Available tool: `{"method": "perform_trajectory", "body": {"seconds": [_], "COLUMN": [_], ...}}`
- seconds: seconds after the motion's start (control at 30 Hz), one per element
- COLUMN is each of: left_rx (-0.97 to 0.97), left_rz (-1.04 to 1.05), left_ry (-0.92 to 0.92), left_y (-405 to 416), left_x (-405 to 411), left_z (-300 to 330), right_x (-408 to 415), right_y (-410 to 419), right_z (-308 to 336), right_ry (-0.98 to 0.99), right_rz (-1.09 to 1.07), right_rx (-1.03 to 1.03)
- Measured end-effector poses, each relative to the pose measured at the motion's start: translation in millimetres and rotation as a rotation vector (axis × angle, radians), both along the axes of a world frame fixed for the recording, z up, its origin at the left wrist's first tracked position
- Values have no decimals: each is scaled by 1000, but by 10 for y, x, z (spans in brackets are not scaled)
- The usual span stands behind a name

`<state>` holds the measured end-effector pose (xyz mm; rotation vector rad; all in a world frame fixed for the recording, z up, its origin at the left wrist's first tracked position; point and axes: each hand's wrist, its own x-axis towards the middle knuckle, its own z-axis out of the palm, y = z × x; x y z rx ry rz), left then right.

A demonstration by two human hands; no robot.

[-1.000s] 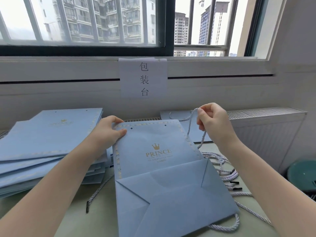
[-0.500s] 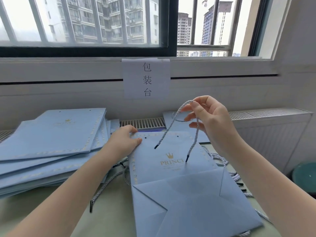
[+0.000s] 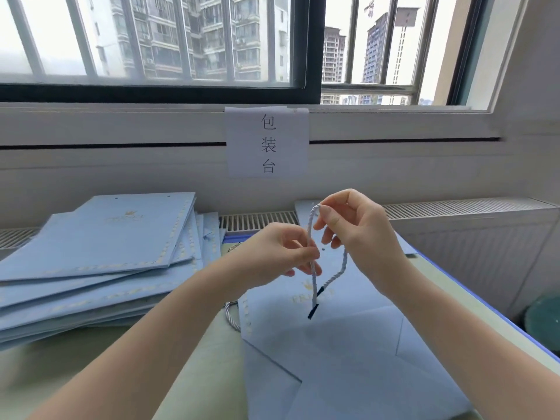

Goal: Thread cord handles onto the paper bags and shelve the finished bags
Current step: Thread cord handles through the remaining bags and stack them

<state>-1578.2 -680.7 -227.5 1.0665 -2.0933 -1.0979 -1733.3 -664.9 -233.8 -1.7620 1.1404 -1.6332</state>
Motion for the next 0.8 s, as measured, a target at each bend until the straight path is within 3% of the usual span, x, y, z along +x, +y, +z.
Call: {"method": "perform_trajectory", "body": {"seconds": [0.2, 0.4, 0.67, 0.8], "left_rx": [-42, -273, -284, -452], "left_rz": [132, 336, 252, 259], "left_ry": [-19, -60, 86, 37], "left_y": [-155, -304, -185, -142], "left_x": [91, 270, 102, 39], "left_z": [-59, -107, -205, -286], "right_x": [-124, -219, 21, 97], "right_y": [-69, -123, -74, -64], "right_z": [-30, -59, -154, -209], "right_ry": [-88, -61, 433, 485], "right_rz": [-132, -183, -69, -17], "right_rx": [-34, -19, -4, 37]}}
